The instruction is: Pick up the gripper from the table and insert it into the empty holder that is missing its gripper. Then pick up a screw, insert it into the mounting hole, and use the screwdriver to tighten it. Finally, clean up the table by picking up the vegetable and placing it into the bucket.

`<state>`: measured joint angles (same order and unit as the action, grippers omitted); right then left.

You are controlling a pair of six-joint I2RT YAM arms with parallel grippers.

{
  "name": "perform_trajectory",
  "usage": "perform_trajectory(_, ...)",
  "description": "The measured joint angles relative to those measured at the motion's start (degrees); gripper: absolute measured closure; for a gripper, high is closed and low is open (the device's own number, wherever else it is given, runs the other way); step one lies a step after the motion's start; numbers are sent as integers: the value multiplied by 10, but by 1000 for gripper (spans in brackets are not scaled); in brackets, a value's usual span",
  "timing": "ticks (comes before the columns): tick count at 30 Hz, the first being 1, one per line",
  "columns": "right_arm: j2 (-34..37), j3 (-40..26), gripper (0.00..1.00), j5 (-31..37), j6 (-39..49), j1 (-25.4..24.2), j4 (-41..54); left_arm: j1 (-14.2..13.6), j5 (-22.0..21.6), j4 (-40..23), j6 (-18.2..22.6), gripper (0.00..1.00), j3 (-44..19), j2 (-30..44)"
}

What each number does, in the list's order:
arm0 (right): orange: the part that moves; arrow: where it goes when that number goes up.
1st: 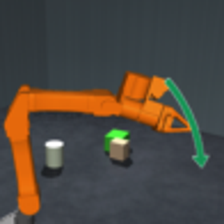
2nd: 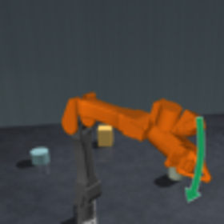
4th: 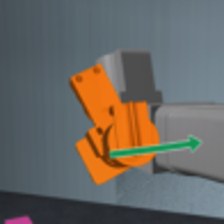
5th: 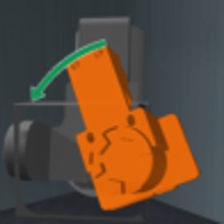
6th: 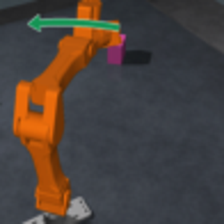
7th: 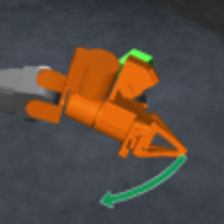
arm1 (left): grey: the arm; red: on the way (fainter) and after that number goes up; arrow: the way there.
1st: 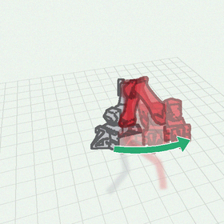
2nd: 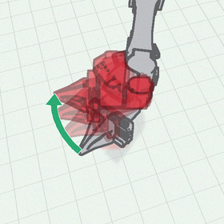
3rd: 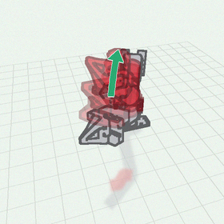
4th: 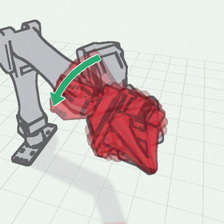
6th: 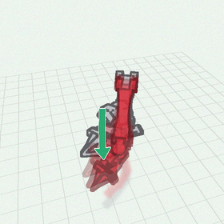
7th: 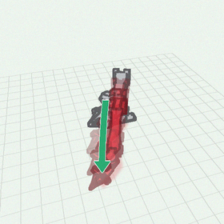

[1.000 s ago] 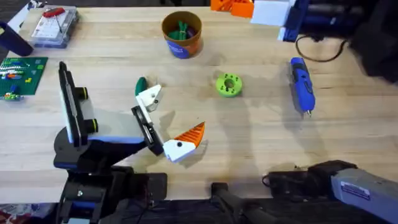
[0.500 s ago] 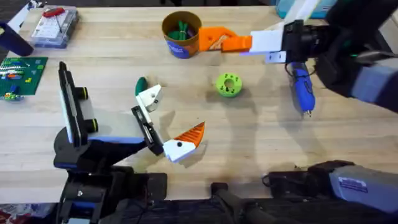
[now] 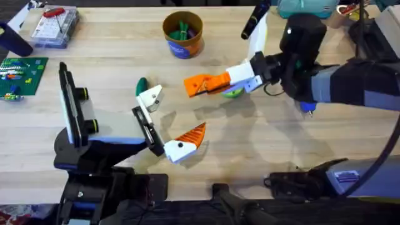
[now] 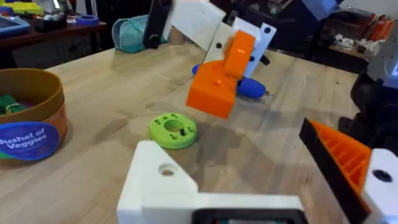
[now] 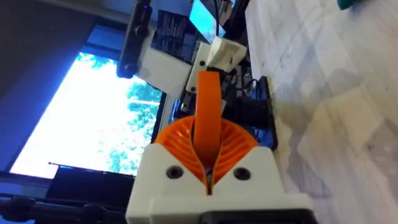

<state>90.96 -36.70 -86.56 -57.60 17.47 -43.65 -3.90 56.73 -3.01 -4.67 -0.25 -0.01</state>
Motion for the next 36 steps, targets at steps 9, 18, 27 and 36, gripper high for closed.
perform_trajectory(9,18,54,995,-6,-113,7,-207,0,0,0,0,11,0,0)
perform_trajectory(18,79,57,995,-7,-240,8,-321,0,0,0,0,11,0,0)
perform_trajectory(27,79,56,995,-7,-323,15,-335,0,0,0,0,11,0,0)
perform_trajectory(36,79,50,971,-7,-336,30,-340,0,0,0,0,11,0,0)
